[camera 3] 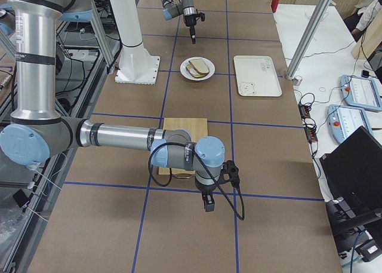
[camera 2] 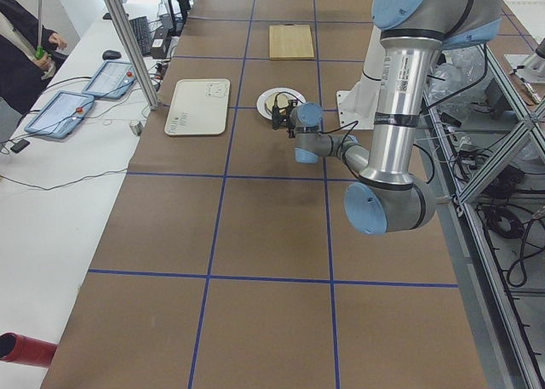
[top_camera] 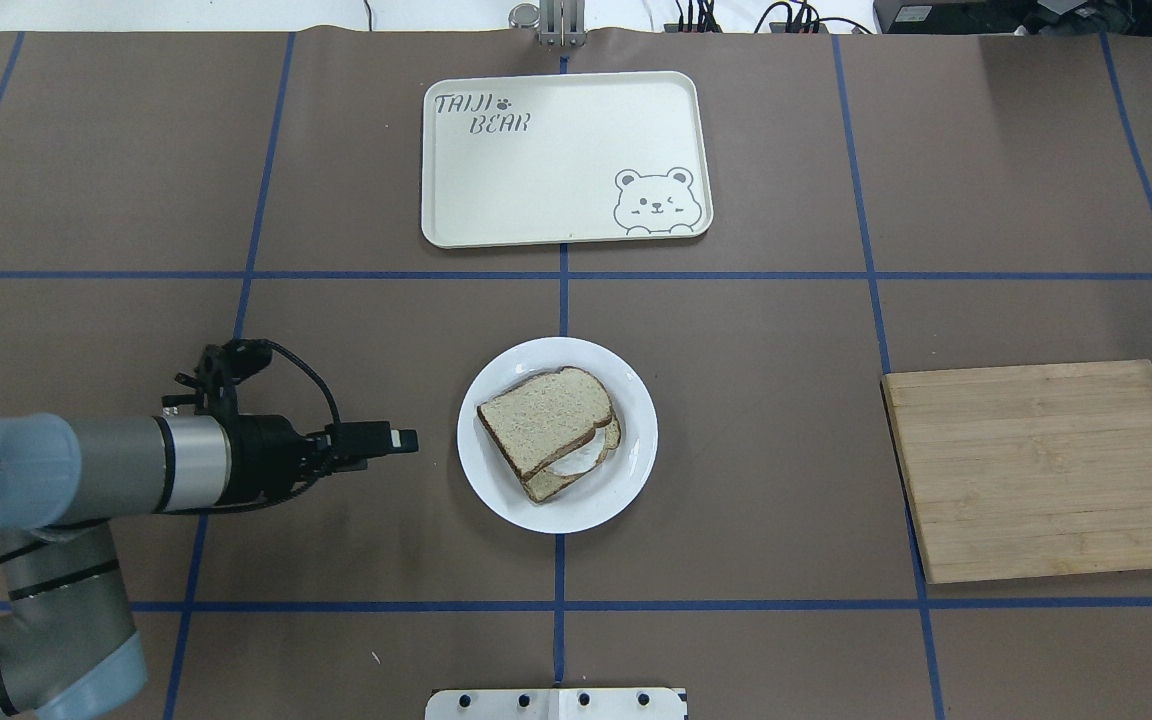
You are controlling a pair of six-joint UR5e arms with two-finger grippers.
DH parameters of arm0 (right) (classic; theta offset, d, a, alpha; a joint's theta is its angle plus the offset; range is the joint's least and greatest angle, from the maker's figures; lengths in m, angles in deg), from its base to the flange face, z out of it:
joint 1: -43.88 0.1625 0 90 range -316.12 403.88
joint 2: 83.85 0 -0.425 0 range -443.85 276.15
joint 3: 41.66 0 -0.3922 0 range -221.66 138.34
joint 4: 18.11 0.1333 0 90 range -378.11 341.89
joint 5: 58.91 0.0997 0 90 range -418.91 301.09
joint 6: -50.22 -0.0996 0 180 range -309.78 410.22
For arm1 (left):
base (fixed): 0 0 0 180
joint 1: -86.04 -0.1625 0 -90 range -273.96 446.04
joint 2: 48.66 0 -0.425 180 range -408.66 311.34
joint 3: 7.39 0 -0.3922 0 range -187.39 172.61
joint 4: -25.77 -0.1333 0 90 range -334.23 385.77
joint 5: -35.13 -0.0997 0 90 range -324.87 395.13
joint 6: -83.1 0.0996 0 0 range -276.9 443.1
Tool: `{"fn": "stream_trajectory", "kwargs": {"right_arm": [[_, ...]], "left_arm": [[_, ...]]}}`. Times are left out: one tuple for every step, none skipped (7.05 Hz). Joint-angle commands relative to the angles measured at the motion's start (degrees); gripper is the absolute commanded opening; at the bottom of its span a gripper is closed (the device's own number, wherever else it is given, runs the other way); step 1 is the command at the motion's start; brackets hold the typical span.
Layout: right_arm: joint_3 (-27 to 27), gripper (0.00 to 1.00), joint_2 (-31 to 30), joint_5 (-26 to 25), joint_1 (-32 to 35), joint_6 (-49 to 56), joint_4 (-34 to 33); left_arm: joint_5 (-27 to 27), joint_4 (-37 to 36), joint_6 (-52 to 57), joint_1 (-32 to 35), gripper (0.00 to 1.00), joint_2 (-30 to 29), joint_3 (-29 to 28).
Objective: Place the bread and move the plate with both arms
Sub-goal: 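Reach the left gripper to the plate rim and grip it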
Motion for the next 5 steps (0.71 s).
{"fn": "stream_trajectory", "kwargs": {"right_arm": [[0.0, 1.0, 0.1, 0.7, 0.0, 0.0, 0.0], [0.0, 1.0, 0.1, 0.7, 0.0, -0.1, 0.1], [0.1, 1.0, 0.1, 0.7, 0.0, -0.1, 0.1], [0.1, 1.0, 0.1, 0.7, 0.0, -0.1, 0.1], [0.1, 1.0, 0.2, 0.7, 0.0, -0.2, 0.1]], "left_arm": [[-4.3, 3.8, -4.6, -3.9, 0.7, -4.8, -5.0], [-4.3, 5.9, -6.0, -3.9, 0.63, -6.6, -7.4], [-4.3, 6.2, -8.4, -3.9, 0.61, -8.1, -9.1], [-4.3, 6.3, -9.1, -3.9, 0.61, -10.0, -11.4], [-4.3, 6.2, -9.1, -3.9, 0.6, -10.6, -11.8]]}}
